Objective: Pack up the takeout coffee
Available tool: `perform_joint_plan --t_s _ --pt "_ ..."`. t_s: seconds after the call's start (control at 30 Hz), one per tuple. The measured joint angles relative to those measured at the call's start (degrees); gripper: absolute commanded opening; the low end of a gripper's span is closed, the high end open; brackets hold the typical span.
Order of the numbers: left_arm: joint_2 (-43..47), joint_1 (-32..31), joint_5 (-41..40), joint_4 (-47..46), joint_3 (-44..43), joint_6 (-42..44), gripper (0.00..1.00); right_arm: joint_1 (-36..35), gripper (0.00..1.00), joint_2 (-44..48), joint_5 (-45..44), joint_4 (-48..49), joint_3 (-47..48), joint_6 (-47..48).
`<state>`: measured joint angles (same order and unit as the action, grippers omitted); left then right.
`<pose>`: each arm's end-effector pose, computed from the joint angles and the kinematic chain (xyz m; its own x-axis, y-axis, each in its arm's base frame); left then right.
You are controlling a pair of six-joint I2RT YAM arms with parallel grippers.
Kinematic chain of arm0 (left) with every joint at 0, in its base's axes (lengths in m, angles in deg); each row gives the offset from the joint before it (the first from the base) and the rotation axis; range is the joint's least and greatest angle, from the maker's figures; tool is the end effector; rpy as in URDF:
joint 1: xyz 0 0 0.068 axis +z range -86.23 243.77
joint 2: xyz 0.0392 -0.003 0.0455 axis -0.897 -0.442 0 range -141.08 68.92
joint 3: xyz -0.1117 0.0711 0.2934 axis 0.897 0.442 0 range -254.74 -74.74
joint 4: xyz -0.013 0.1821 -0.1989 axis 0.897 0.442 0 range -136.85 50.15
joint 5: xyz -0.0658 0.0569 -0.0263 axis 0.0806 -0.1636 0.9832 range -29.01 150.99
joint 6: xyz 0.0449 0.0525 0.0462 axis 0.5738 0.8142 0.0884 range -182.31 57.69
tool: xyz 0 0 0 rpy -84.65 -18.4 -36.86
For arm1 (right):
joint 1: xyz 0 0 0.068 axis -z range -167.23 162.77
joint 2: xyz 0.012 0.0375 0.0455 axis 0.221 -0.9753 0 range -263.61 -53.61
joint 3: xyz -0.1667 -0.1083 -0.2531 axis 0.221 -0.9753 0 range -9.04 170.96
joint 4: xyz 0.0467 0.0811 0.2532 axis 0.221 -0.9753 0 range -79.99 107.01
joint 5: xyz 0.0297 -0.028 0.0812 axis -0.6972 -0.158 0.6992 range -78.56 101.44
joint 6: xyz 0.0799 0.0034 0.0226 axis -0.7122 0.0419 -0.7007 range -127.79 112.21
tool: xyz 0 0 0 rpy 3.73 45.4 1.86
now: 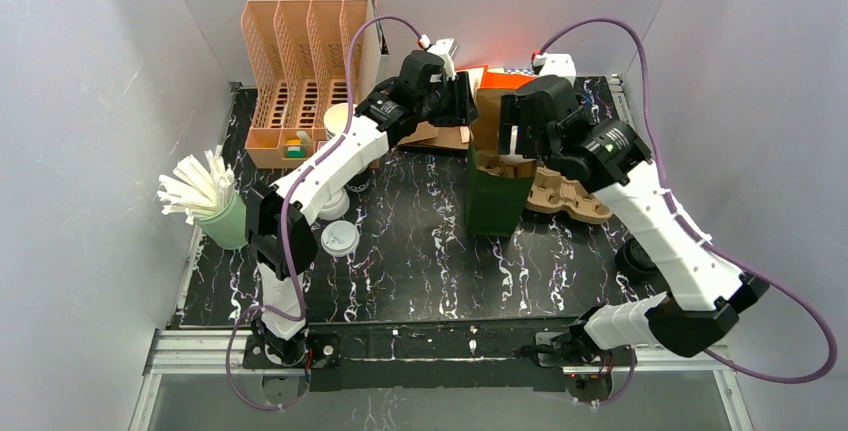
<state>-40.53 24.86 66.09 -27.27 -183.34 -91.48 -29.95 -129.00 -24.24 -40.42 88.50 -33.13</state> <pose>0.3980 -0.3295 0.4152 -0.5735 -0.1610 -0.8032 0.4705 0.7379 -0.4838 0.2211 0.1467 0.4923 -0.4698 0.0395 -0.8819 -0.0003 0.9990 0.0448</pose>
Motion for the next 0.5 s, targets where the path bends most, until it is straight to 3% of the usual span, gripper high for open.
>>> perform_joint_plan --t_s 0.27,0.5 --pt "0.48 0.00 -0.07 1.92 -0.70 -1.53 0.03 3.02 0.52 -5.75 8.59 -0.11 3.63 0.15" --pt "5.42 -0.15 -0.15 2.38 5.27 -9.09 0.00 3.02 0.50 -10.03 11.54 -2.71 8.02 0.72"
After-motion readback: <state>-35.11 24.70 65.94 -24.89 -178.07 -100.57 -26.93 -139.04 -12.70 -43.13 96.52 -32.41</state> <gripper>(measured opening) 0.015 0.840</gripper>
